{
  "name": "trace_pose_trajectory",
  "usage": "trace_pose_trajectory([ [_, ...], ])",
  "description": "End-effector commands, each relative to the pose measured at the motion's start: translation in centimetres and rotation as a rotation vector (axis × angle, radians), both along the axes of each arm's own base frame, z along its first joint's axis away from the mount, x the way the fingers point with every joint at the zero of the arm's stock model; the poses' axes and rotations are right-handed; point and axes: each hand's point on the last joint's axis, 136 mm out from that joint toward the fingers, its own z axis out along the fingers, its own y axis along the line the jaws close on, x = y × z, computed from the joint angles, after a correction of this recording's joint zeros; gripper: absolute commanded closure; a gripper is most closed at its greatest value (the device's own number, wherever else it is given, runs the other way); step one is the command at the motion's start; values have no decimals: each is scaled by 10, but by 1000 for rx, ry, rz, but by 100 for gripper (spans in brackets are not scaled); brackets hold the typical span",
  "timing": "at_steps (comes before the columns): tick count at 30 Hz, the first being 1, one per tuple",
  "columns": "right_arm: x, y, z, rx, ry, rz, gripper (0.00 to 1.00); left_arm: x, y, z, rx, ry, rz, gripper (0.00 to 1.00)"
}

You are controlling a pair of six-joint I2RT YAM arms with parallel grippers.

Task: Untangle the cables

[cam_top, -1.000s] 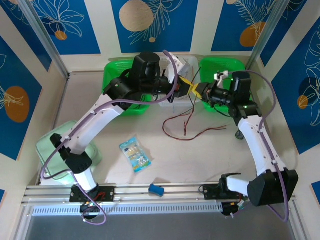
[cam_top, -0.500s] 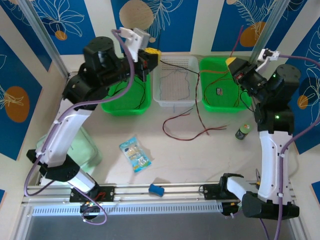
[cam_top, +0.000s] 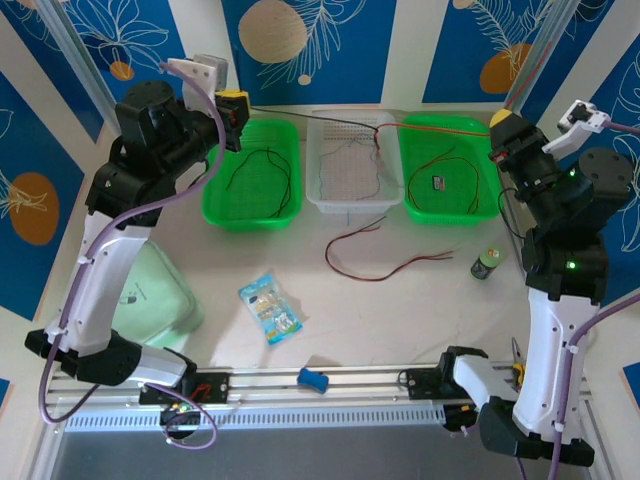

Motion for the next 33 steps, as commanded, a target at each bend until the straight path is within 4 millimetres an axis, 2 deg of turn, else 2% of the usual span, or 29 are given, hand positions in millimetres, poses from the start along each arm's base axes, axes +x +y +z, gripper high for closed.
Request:
trace_pose_trajectory([
  [1,-15,-28,15,-89,-51,-178,100,15,42,-12,-4,48,158,100],
  [6,-28,-46,24,-188,-86,-308,100,29,74,-33,-45,109,249,100],
  [10,-35,-52,28,-242,-98,-358,100,36,95,-45,-92,139,304,100],
  [12,-41,-64,28,-249,-91,-434,100,40,109,-52,-121,157,343,100],
  [17,-57,-79,38,-285,-131,-549,100,42,141,-61,-196,152,433,100],
  [27,-80,-99,52,-338,-163,-706,100,29,198,-61,-250,101,610,100],
  [33,-79,-97,50,-371,-161,-699,100,14,240,-59,-320,38,734,100],
])
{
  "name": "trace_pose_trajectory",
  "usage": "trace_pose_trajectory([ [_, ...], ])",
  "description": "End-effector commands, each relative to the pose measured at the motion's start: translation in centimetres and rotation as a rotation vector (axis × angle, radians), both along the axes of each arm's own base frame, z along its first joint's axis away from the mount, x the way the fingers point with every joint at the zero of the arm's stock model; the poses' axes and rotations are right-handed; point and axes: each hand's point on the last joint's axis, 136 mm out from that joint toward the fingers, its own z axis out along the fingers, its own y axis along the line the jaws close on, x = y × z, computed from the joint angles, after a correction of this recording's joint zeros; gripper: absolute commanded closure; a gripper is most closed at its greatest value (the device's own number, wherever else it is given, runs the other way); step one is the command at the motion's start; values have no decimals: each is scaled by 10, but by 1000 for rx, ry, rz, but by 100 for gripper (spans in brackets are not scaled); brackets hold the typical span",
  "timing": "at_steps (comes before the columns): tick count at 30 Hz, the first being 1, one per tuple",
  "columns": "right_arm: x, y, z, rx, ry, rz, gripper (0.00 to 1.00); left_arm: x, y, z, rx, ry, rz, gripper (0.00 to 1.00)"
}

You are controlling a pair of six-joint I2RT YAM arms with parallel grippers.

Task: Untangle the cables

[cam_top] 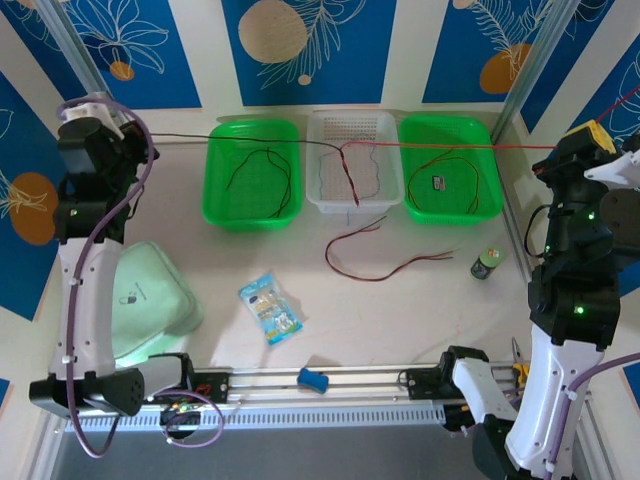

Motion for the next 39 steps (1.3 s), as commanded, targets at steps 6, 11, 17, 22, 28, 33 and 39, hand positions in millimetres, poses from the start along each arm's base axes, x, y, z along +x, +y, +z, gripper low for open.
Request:
trace_pose_trajectory([
  [6,-26,-25,21,-63,-62,-191,100,-6,55,10,-114,-83,148,100],
  [11,-19,-33,14,-56,-41,-226,100,1,69,-4,-170,-65,165,100],
  [17,-7,-37,4,-54,-4,-229,100,1,88,-15,-210,-66,204,100],
  [22,-9,-55,-6,-54,37,-333,100,-17,123,-22,-184,-106,362,100],
  [28,-1,-48,-16,-3,34,-257,100,4,103,-14,-256,-118,211,100],
  [33,7,-51,-19,-8,71,-260,100,8,98,-7,-275,-111,188,100],
  [39,-14,-75,-17,-57,81,-465,100,-5,111,-4,-227,-129,281,100],
])
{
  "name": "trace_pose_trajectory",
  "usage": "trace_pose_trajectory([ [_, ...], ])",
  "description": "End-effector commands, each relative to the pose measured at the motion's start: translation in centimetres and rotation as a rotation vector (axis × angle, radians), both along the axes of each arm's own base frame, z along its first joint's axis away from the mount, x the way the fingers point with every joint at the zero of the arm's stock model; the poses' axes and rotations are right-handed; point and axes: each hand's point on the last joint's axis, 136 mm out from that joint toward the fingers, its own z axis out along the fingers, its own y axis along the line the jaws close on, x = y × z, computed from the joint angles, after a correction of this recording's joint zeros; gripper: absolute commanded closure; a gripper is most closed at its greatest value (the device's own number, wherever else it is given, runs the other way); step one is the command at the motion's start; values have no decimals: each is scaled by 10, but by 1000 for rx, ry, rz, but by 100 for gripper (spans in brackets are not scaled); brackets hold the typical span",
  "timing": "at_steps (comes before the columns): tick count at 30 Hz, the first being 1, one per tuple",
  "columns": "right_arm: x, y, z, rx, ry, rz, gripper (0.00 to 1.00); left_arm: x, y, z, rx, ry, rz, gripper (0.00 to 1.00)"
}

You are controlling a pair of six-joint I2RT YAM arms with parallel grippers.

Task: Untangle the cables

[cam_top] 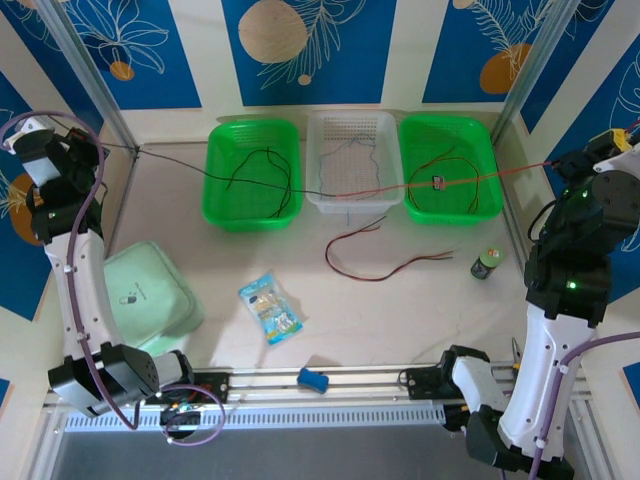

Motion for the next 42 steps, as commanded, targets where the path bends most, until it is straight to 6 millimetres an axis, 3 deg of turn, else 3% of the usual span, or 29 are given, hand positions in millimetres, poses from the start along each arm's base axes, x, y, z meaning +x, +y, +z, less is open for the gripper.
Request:
trace_pose_trajectory([
  [1,-21,-21,7,-49,-9,-174,100,-14,5,25,42,-59,55,100],
  [11,-36,-40,19,-189,12,-363,100,-16,16,26,60,-44,93,100],
  [17,-28,-53,18,-301,64,-454,100,-11,21,26,68,-38,100,100],
  [25,-7,-83,-15,-280,166,-508,100,-12,30,35,85,-35,119,100],
  [29,-8,-93,-25,-232,183,-515,100,-14,41,32,48,-38,130,100],
  [42,-4,-110,-41,-186,242,-550,100,-17,46,16,-4,-17,144,100],
])
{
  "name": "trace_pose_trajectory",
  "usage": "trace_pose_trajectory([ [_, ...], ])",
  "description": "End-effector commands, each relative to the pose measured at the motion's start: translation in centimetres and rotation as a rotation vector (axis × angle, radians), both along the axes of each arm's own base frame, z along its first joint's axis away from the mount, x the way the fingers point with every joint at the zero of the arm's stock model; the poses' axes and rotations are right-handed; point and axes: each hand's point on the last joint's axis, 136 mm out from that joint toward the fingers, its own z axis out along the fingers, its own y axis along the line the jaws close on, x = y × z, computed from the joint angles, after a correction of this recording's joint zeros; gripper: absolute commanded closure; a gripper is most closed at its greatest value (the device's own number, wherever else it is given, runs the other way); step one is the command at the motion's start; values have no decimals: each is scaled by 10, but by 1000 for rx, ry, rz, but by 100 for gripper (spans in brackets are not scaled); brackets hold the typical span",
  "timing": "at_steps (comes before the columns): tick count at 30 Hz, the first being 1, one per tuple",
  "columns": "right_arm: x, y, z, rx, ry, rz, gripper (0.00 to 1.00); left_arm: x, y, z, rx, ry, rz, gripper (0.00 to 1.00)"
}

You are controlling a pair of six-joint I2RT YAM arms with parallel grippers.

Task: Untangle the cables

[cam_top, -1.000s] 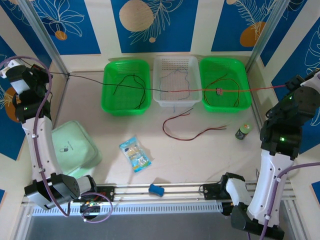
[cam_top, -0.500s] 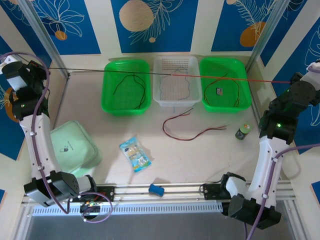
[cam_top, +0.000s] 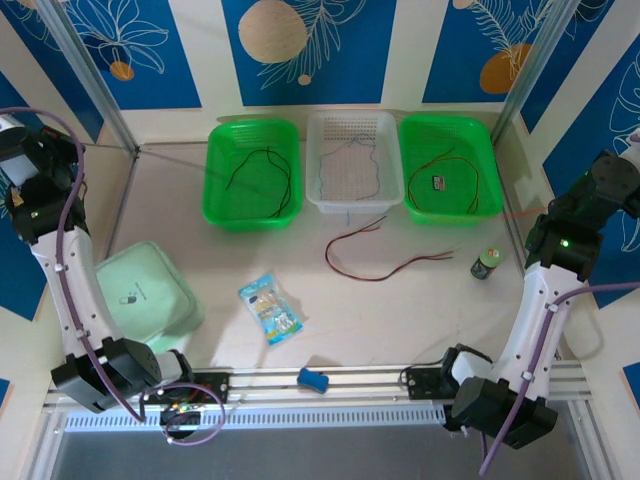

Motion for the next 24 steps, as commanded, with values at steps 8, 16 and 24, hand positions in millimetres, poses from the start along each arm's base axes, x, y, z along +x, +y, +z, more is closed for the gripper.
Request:
trace_pose_trajectory([
  [8,15,23,-3,112,-77,179,100,-2,-27,31,-17,-105,-114,100],
  [16,23,55,0,198,-100,343,100,6,-86,68,13,-181,-294,100],
  [24,23,75,19,200,-136,430,100,26,-137,129,102,-320,-415,100],
])
